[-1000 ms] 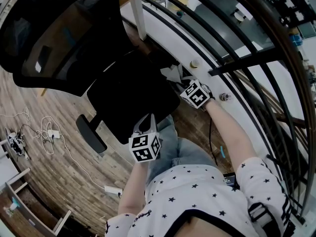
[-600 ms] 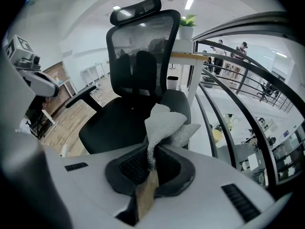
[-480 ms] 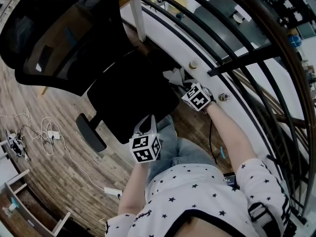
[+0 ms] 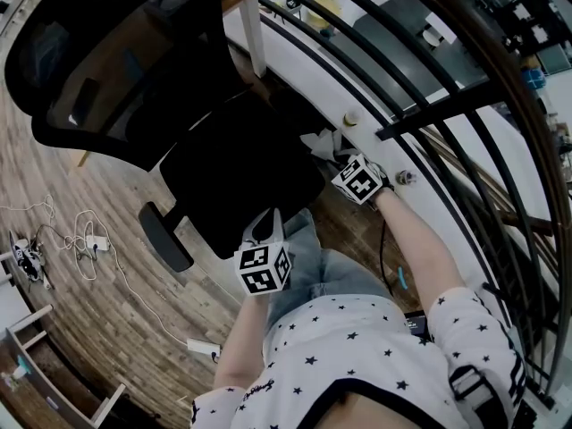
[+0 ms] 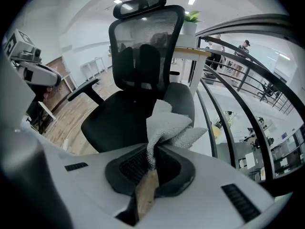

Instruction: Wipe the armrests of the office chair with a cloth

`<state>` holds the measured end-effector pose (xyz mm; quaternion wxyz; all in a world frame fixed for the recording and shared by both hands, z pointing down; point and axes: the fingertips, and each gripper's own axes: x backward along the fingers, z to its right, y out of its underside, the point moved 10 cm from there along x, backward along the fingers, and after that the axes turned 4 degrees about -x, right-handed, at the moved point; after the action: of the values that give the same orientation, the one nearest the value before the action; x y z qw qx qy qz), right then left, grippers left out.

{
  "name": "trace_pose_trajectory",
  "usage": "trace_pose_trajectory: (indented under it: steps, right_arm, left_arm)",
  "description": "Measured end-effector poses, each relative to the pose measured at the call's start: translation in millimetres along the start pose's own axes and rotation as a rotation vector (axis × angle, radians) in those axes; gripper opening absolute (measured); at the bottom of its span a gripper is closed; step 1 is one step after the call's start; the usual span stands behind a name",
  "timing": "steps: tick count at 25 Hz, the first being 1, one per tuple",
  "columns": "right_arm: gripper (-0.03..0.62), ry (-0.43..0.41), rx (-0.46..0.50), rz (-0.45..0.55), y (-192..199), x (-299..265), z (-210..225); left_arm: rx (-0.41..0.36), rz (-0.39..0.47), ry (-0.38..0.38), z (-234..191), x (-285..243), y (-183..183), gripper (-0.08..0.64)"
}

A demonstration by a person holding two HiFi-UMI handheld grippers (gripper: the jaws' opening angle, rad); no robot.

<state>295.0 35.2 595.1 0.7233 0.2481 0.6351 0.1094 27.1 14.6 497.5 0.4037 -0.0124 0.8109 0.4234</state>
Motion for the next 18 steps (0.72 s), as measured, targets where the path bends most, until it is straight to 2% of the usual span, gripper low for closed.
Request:
trace_pose_trajectory:
  steps: [4, 12, 18]
  right_arm:
    - [0.031, 0.001, -0.013, -0.018, 1.9, 2.4, -4.2]
    - [0.031, 0.003, 0.019, -0.039, 10.9, 14.1, -18.0]
    - [0.031, 0.009, 0.026, 0.009, 16.8, 37.0, -36.0]
  left_arm:
    - [-0.008, 0.015, -0.001, 0.1, 3.3, -1.8, 0.006]
    - [-0.021, 0.051, -0.008, 4.9, 18.0, -2.6, 0.006]
    - [-0.009, 0.080, -0.028, 12.2, 34.3, 2.0, 0.006]
